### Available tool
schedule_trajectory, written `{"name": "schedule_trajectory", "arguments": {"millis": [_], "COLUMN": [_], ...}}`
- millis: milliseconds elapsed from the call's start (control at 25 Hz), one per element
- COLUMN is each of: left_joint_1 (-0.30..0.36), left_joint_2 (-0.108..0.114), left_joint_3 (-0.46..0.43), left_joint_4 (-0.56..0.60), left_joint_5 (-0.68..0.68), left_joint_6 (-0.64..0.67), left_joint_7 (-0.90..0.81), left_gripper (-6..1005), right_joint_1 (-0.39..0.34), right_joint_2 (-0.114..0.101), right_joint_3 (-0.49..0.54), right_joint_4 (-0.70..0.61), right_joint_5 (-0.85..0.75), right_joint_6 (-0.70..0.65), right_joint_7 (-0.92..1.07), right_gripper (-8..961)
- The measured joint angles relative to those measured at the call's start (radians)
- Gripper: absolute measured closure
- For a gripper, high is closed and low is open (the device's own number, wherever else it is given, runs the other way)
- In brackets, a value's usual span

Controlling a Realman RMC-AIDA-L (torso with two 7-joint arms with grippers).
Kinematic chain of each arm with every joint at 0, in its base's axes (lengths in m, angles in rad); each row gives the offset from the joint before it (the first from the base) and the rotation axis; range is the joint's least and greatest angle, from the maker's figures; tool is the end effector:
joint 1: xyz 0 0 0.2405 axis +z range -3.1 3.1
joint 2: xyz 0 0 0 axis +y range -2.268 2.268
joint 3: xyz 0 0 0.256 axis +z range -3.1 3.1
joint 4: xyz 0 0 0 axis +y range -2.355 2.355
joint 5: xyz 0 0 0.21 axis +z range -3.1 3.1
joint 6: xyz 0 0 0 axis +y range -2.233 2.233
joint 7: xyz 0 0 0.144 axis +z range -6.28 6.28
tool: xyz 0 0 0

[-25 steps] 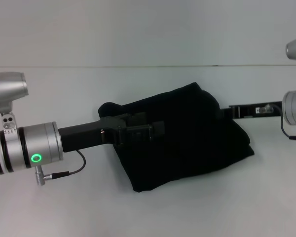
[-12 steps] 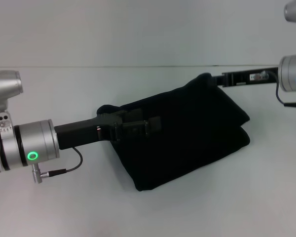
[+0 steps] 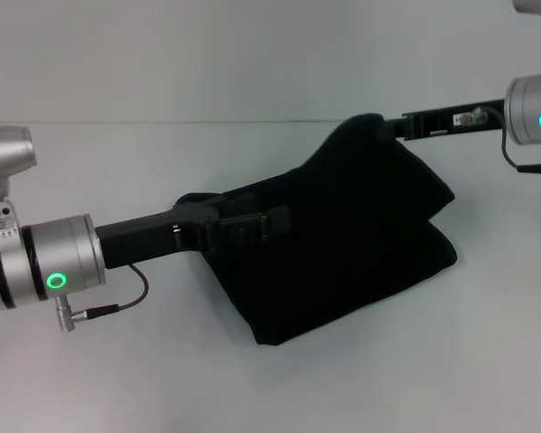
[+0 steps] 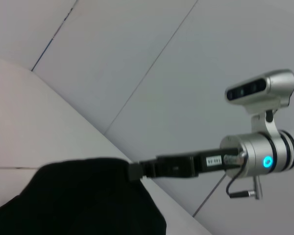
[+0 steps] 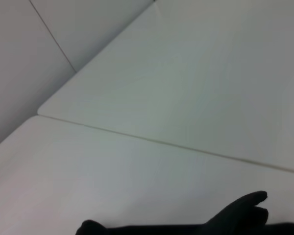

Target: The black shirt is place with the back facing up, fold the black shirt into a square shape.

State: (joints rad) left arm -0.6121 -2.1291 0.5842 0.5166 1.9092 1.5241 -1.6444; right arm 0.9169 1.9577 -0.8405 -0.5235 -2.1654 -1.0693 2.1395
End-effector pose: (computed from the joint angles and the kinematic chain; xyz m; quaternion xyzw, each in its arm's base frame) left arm -0.2303 0.3442 -0.0246 -0.8554 -0.3698 -0.3540 0.0794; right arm 0.1928 0.4622 0.0155 -0.8700 0.4191 0.1376 0.2201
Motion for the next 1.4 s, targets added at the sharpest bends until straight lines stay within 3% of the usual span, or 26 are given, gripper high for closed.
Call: {"name": "schedule_trajectory", "arguments": {"millis": [440, 880, 1200, 1400], "left_joint_1": [0.004, -0.001, -0.013, -0.034], "left_joint_2": [-0.003, -0.007, -0.007, -0.001], "left_joint_3": [-0.003, -0.002, -0.003, 0.001], "left_joint_4": [-0.006, -0.033, -0.044, -0.044], "left_joint_5": [0.005, 0.001, -0.003, -0.003], "left_joint_6": [-0.006, -0.078, -0.222, -0.398], "left_joint_7": [-0.002, -0.015, -0.088, -0.277], "left_gripper": [120, 124, 128, 130], "right_joint_1": [-0.045, -0.082, -0.113, -0.128], "right_joint_2": [0.012, 0.014, 0.006, 0.004], "right_joint_3": [-0.001, 0.001, 0.013, 0.081], "right_joint_4": [0.085, 0.074, -0.01, -0.068], "right_joint_5": [-0.05, -0.052, -0.046, -0.045], "right_joint_6": [0.085, 0.144, 0.157, 0.082], "right_joint_7": [-0.013, -0.021, -0.02, -0.017], "right_gripper": [916, 917, 748, 546]}}
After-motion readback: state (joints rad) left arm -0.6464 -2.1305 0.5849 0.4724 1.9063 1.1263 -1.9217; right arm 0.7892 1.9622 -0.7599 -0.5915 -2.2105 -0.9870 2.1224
